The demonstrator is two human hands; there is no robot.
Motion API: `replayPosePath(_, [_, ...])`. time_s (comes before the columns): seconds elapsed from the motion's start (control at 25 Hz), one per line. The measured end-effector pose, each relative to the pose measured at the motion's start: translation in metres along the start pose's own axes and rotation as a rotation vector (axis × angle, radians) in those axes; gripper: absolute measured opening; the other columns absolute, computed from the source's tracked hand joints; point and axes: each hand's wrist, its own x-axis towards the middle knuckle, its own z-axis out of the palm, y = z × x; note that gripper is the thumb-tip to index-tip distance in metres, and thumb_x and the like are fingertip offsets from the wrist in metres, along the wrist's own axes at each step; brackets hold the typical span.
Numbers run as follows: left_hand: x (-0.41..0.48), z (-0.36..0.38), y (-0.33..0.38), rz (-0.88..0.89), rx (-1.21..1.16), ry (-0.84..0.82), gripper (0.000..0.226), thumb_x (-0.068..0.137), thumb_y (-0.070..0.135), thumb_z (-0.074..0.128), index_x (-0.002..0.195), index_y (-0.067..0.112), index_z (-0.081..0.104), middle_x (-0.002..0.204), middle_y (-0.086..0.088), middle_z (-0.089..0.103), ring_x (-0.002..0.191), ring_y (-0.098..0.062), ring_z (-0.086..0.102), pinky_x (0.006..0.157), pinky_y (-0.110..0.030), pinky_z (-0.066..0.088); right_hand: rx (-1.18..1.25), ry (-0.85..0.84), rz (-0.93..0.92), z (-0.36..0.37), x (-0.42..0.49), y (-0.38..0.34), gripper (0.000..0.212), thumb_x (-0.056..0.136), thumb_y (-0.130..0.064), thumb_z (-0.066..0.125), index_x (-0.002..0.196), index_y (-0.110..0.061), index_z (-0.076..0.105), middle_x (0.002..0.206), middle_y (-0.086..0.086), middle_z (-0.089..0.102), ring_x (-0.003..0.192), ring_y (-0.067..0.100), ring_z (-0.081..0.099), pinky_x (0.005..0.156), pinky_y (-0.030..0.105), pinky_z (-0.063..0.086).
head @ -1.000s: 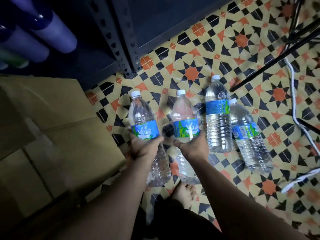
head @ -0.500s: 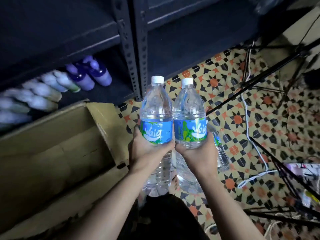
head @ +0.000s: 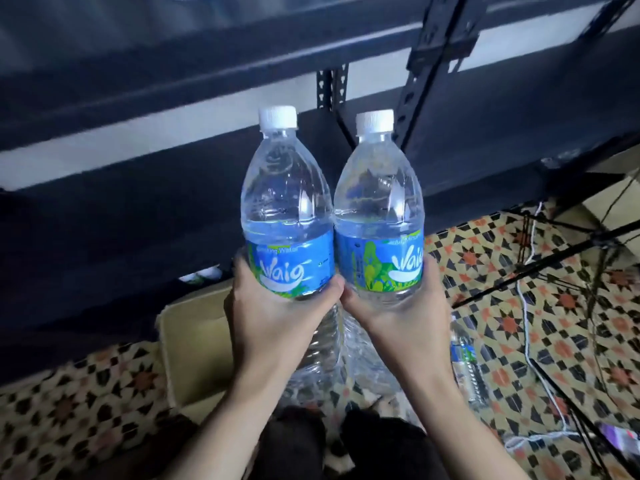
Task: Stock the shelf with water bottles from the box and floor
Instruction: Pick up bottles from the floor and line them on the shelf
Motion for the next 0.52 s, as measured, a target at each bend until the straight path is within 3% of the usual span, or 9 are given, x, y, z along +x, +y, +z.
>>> replayPosePath(0.12, [0.003, -0.046, 0.047, 0.097, -0.063, 0.110, 0.079, 0.042, 0.037, 0.094, 0.110, 0.031, 0.054, 0.095, 0.020, 0.069, 0.085, 0.005, 0.066, 0.076, -0.025, 0.054, 0.039, -0.020, -0.130, 0.000, -0.006, -0.067, 0.075, 0.054, -0.039, 0.094, 0.116, -0.026, 0.056, 0.100, -0.020, 0.067, 0.088, -0.009, 0.064, 0.070, 0.004, 0.045])
replayPosePath(0.2, [0.003, -0.074, 0.071, 0.154, -0.116, 0.186, 0.080, 0.039, 0.043, 0.090, 0.109, 0.032, 0.053, 0.097, 0.019, 0.069, 0.087, 0.003, 0.067, 0.078, -0.030, 0.056, 0.061, -0.039, -0.197, 0.001, -0.012, -0.106, 0.076, 0.053, -0.041, 0.094, 0.117, -0.026, 0.056, 0.101, -0.018, 0.069, 0.089, -0.008, 0.065, 0.073, 0.010, 0.049])
replayPosePath(0.28, [0.008, -0.097, 0.090, 0.196, -0.146, 0.254, 0.088, 0.039, 0.049, 0.088, 0.117, 0.031, 0.053, 0.104, 0.016, 0.069, 0.095, -0.003, 0.067, 0.084, -0.036, 0.057, 0.076, -0.062, -0.276, 0.003, -0.016, -0.140, 0.075, 0.052, -0.044, 0.093, 0.116, -0.028, 0.055, 0.102, -0.016, 0.070, 0.090, -0.005, 0.066, 0.075, 0.015, 0.052])
replayPosePath(0.36, [0.014, -0.117, 0.103, 0.232, -0.154, 0.292, 0.099, 0.042, 0.053, 0.088, 0.129, 0.027, 0.049, 0.116, 0.011, 0.066, 0.106, -0.011, 0.066, 0.091, -0.042, 0.055, 0.111, -0.094, -0.341, 0.007, -0.018, -0.167, 0.075, 0.051, -0.044, 0.093, 0.115, -0.029, 0.056, 0.101, -0.016, 0.071, 0.089, -0.006, 0.067, 0.072, 0.011, 0.050])
replayPosePath(0.52, [0.030, -0.146, 0.128, 0.283, -0.201, 0.366, 0.098, 0.045, 0.048, 0.092, 0.130, 0.025, 0.049, 0.117, 0.010, 0.066, 0.107, -0.011, 0.065, 0.093, -0.043, 0.054, 0.142, -0.121, -0.444, 0.019, -0.012, -0.210, 0.074, 0.050, -0.043, 0.094, 0.112, -0.030, 0.056, 0.099, -0.016, 0.070, 0.086, -0.007, 0.067, 0.070, 0.010, 0.050])
